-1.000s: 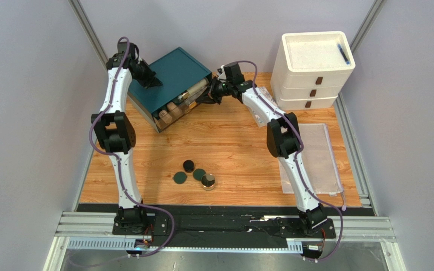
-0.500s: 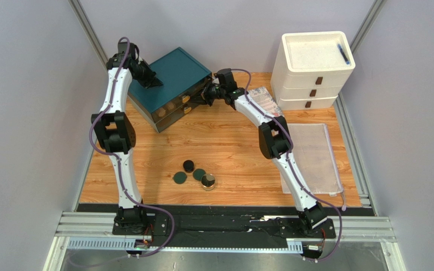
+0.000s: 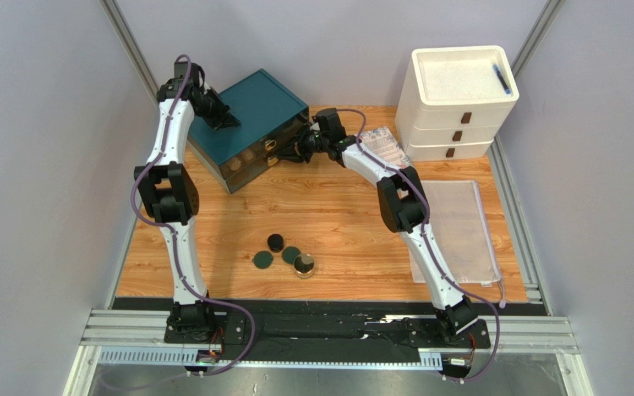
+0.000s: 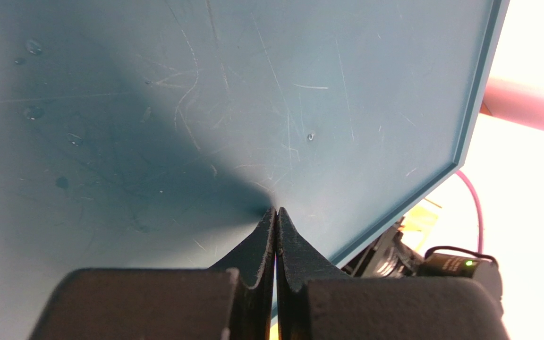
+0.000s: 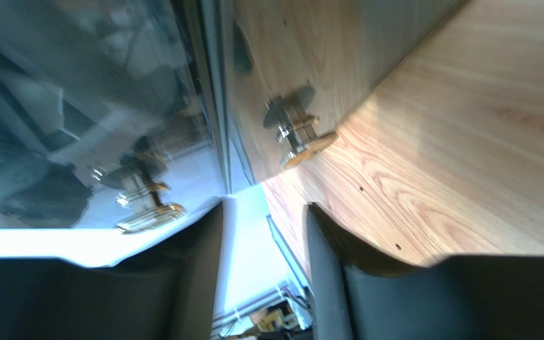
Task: Organize the makeup
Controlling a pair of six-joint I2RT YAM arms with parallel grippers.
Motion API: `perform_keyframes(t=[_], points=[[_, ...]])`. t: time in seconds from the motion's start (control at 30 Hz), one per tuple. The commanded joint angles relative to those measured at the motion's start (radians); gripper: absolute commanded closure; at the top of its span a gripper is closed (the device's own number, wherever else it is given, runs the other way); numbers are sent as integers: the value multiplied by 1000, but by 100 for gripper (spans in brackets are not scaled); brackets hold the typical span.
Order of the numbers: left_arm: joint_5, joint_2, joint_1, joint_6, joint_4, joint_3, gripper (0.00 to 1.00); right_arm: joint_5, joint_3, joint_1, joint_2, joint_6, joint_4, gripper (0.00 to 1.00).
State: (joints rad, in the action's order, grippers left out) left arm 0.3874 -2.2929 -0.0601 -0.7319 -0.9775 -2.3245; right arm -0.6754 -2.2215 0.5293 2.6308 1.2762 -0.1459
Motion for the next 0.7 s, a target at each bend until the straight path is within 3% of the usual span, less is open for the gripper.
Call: perform_keyframes(t=[0.0, 0.2, 0.67], points=[[-73, -92, 19, 48, -171, 71, 100, -30, 54, 8, -89, -5, 58, 49], [-73, -80, 19, 51, -159, 96, 100, -10, 56, 8, -43, 15, 55, 42], [-68, -88, 17, 42, -161, 80, 100, 72, -128, 9, 129, 115, 25, 42]])
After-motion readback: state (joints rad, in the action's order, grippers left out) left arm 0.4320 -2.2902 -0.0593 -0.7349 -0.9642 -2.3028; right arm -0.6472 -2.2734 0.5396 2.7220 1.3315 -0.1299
